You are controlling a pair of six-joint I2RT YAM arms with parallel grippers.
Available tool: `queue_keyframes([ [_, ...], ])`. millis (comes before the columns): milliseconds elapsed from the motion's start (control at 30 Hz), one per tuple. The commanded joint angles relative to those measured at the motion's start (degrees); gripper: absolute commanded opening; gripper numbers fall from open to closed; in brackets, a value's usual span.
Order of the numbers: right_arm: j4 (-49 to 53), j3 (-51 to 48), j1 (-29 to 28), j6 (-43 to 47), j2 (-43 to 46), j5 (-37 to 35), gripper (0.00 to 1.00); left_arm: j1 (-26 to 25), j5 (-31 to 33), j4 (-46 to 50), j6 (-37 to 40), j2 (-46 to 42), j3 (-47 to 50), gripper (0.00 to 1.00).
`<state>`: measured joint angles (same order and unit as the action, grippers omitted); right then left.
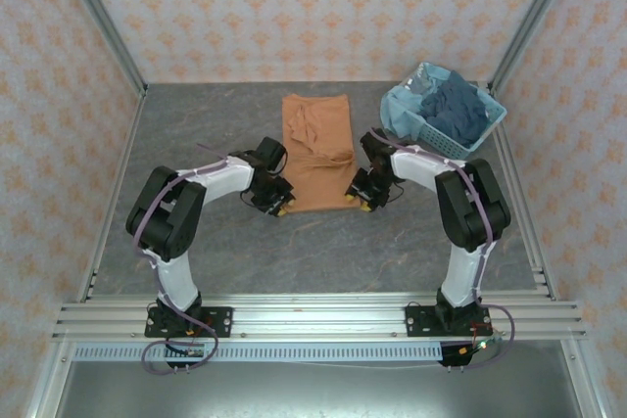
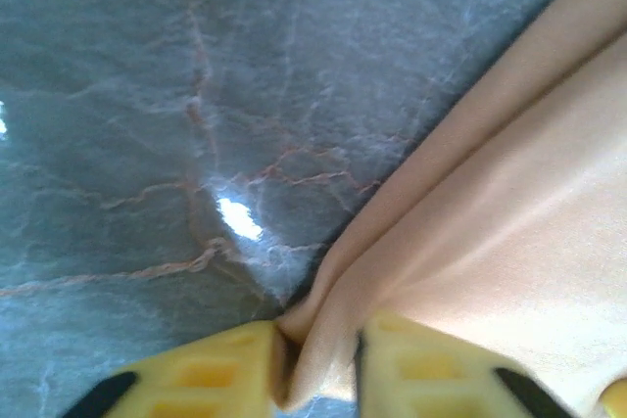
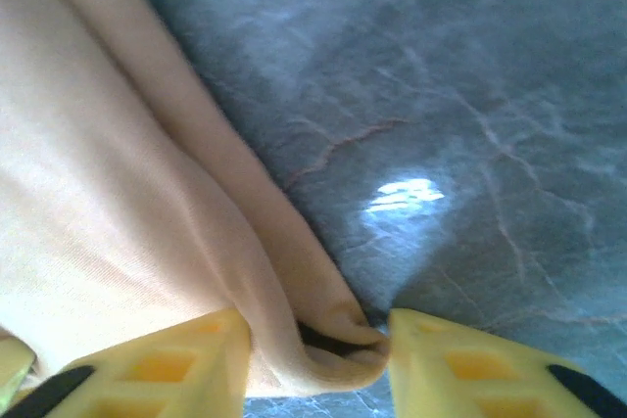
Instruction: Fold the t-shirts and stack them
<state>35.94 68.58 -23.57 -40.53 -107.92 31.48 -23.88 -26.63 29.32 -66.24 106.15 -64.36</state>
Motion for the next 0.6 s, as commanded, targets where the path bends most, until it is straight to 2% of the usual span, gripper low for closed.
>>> queue_keyframes([
  [0, -3.2, 2.0, -0.2, -2.0, -3.3, -1.0, 0.31, -0.6, 1.4, -8.6, 0.3, 4.9, -3.0, 0.14],
  [67, -2.8, 4.0, -0.3, -2.1, -4.0, -1.8, 0.2, -0.6, 2.0, -8.1, 0.5, 4.8, -4.0, 0.06],
  [100, -2.3, 5.3, -0.3, -2.1, -4.1, -2.4, 0.1, -0.6, 2.6, -7.5, 0.7, 4.5, -4.7, 0.02],
  [167, -0.6, 8.0, -0.2, -1.6, -3.9, -3.9, 0.01, -0.4, 4.0, -5.9, 1.2, 3.6, -6.1, 0.0],
  [400, 9.4, 20.0, 0.6, 1.0, -0.9, -9.7, 0.0, 1.8, 6.1, -1.6, 1.7, -3.0, -13.0, 0.0],
  [567, 13.3, 26.3, 1.2, 1.6, 0.5, -10.9, 0.0, 2.3, 5.8, 1.7, 3.5, -5.5, -17.7, 0.0],
])
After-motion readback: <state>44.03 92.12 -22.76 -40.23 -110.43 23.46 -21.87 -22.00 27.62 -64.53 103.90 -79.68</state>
